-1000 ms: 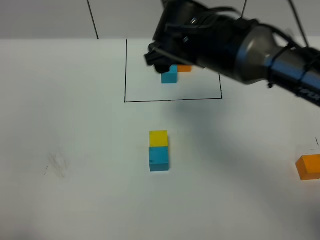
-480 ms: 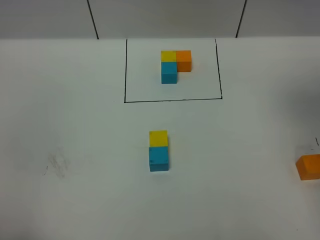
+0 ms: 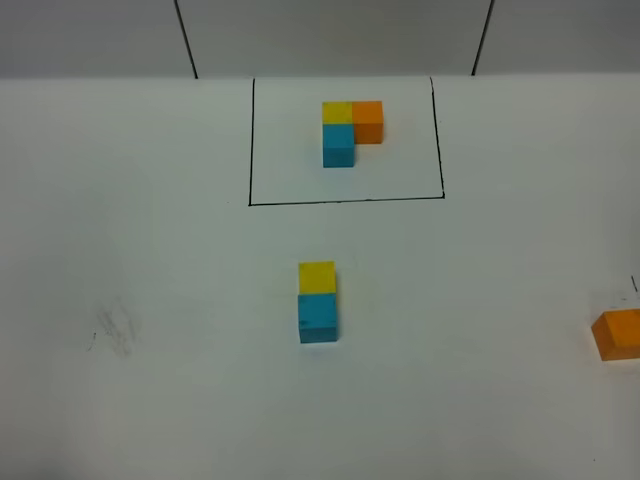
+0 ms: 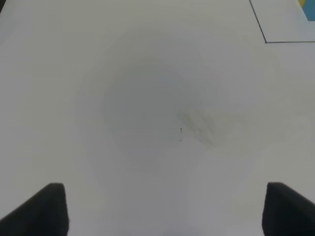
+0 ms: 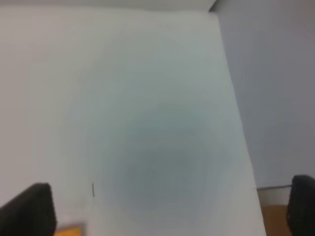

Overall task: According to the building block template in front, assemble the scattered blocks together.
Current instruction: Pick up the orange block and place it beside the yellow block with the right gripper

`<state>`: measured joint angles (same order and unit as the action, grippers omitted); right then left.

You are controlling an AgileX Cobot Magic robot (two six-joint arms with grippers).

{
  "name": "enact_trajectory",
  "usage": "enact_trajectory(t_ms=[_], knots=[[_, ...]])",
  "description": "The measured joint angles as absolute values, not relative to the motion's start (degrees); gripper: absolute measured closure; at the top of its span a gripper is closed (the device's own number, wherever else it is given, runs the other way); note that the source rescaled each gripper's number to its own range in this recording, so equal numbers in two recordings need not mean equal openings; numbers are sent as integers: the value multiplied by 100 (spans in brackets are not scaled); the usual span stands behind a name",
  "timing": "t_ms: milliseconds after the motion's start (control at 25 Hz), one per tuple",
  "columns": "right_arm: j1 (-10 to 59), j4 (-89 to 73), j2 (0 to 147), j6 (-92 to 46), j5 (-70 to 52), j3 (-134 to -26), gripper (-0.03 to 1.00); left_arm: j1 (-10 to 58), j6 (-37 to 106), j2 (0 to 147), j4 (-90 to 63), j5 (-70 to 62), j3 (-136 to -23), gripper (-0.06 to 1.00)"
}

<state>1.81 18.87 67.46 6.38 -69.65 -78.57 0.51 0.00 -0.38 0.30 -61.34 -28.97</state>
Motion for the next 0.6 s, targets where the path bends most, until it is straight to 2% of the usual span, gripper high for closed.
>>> enact_trajectory(t_ms=[160, 360, 600], knots=[[181, 1728, 6657, 448, -6924, -6687, 6, 51, 0, -38, 30, -6134, -2897, 26], [162, 1074, 6692, 421, -5667, -5512, 8, 51, 0, -38, 30, -6134, -2897, 26], [156, 712, 7311, 284, -5212, -5065, 10, 51, 0, -38, 30, -6134, -2897, 26]])
